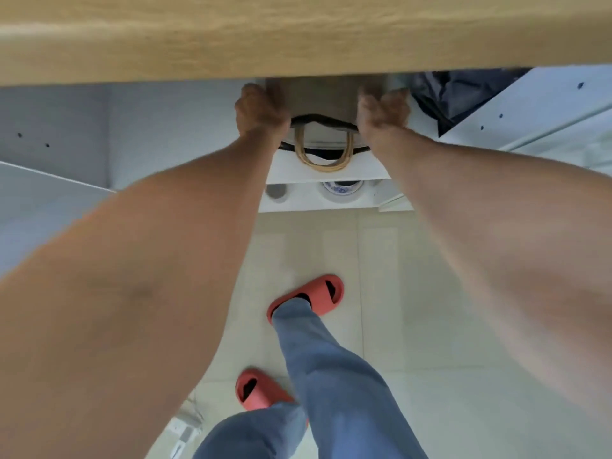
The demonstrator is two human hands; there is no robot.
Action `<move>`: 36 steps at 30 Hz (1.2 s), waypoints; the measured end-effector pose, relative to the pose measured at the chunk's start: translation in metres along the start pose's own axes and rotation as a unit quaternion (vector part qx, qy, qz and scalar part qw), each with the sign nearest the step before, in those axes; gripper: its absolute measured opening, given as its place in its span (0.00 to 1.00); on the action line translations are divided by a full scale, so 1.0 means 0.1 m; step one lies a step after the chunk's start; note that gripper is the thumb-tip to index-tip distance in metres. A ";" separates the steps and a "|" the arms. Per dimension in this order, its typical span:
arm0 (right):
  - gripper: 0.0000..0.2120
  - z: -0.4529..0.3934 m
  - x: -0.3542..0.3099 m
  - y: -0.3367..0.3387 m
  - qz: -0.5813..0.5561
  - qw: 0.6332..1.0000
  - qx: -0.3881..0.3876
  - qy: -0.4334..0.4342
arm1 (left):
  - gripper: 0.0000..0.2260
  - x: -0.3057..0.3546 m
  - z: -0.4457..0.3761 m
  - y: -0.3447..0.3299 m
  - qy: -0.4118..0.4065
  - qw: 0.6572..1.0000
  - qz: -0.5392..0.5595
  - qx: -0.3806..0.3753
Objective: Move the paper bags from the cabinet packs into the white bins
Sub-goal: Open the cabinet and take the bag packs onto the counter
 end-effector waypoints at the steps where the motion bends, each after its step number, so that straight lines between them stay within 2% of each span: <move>1: 0.25 0.04 0.03 0.02 -0.009 1.000 -0.022 -0.003 | 0.17 -0.04 0.01 0.05 0.027 1.000 -0.008 -0.002; 3: 0.22 0.20 0.12 0.09 -0.010 1.000 -0.019 -0.004 | 0.17 -0.12 0.10 0.16 0.046 0.999 -0.004 -0.009; 7: 0.21 0.87 0.34 0.27 -0.010 0.998 0.030 0.053 | 0.15 -0.32 0.58 0.50 -0.033 0.998 -0.040 -0.029; 12: 0.18 2.07 0.66 0.73 -0.017 0.993 0.085 0.082 | 0.15 -0.36 1.70 1.21 -0.099 0.995 -0.020 -0.017; 16: 0.17 3.08 0.94 1.14 -0.054 0.990 0.100 0.087 | 0.13 -0.34 2.64 1.86 -0.149 0.989 0.005 -0.005; 23: 0.18 4.20 0.86 1.97 -0.043 0.971 0.176 0.154 | 0.14 -0.18 3.66 2.74 -0.215 0.974 0.058 0.031; 28: 0.21 4.32 0.55 2.34 -0.045 0.951 0.231 0.201 | 0.16 0.22 3.81 3.01 -0.230 0.967 0.105 0.034; 36: 0.19 3.49 -0.24 2.80 -0.029 0.950 0.239 0.198 | 0.18 1.26 3.14 2.81 -0.227 0.967 0.113 -0.008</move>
Point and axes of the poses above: each hand's wrist, its own z-axis away from the middle knuckle, its own y-axis out of the back of the hand, x = y × z, the point moved 1 cm from there along -z, towards the middle knuckle, and after that the axes turned 8 degrees about z, right-handed, at the moved point
